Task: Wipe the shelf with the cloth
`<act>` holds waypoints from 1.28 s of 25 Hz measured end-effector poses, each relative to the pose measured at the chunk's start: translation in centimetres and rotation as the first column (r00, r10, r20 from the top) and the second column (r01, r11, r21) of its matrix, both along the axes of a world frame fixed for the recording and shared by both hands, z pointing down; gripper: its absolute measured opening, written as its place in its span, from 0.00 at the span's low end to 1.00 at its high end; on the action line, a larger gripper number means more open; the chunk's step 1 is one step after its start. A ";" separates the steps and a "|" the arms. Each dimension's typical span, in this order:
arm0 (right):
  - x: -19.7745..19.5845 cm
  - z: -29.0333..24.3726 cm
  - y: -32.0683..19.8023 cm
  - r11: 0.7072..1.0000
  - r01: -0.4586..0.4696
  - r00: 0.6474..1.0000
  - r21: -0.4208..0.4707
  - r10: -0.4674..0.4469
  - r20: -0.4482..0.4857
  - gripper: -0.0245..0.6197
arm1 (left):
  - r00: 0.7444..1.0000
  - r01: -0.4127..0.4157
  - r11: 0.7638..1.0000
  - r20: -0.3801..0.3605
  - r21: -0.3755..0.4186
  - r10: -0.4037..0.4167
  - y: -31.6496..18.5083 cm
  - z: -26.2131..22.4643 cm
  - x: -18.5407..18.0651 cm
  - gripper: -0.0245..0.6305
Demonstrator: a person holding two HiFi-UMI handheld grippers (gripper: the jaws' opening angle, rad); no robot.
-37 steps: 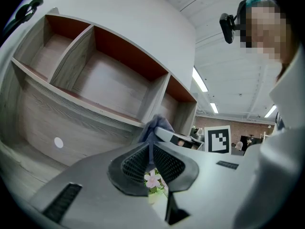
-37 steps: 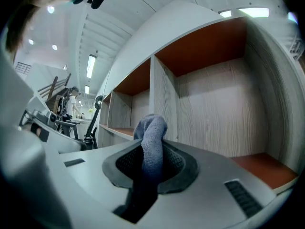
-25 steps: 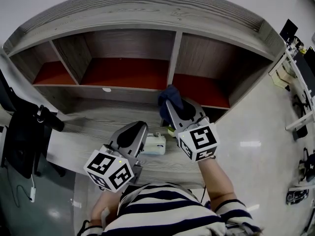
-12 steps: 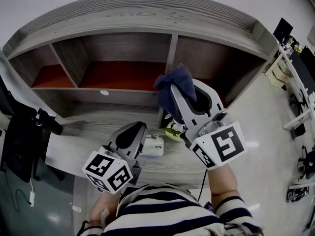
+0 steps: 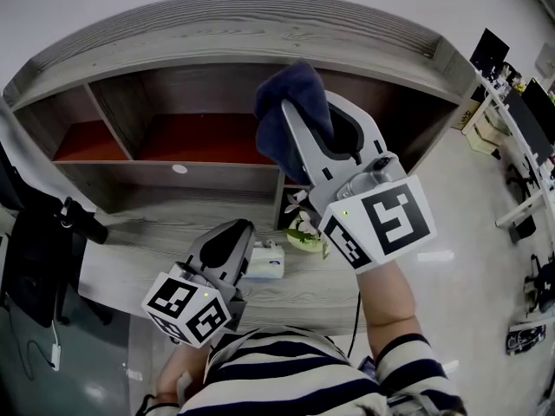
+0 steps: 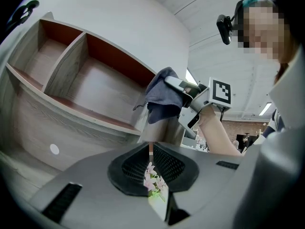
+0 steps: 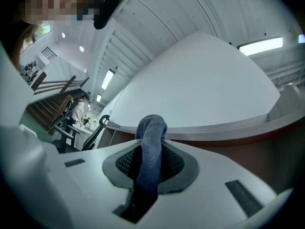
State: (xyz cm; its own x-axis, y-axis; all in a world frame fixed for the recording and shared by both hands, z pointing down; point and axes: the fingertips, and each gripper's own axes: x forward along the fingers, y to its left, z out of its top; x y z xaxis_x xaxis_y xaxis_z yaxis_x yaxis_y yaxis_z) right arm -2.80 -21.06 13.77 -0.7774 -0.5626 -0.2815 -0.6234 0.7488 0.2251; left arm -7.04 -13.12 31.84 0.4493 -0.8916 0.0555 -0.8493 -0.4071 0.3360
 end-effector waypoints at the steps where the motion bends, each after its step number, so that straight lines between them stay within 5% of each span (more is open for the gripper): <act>1: 0.0 -0.1 -0.4 1.000 -0.009 1.000 0.000 0.009 0.000 0.16 | 1.000 0.002 1.000 0.000 0.001 -0.002 0.0 0.0 0.0 0.10; 18: 8.0 -1.8 -3.2 0.976 -0.215 0.974 -0.025 0.217 0.066 0.16 | 0.999 -0.049 0.999 0.000 -0.009 0.049 -0.9 0.4 1.7 0.10; 32: 18.3 -0.8 -4.8 0.892 -0.443 0.886 -0.085 0.450 0.109 0.16 | 0.990 -0.138 0.990 -0.003 -0.018 0.138 -1.8 0.7 4.1 0.10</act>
State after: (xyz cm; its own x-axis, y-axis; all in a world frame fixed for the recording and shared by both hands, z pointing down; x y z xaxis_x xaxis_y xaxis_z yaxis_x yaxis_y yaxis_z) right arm 15.48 -25.90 12.97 -0.4013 -0.8598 -0.3157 -0.9148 0.3936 0.0910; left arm -2.89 -14.92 32.49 0.5678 -0.8202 0.0696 -0.7849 -0.5141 0.3459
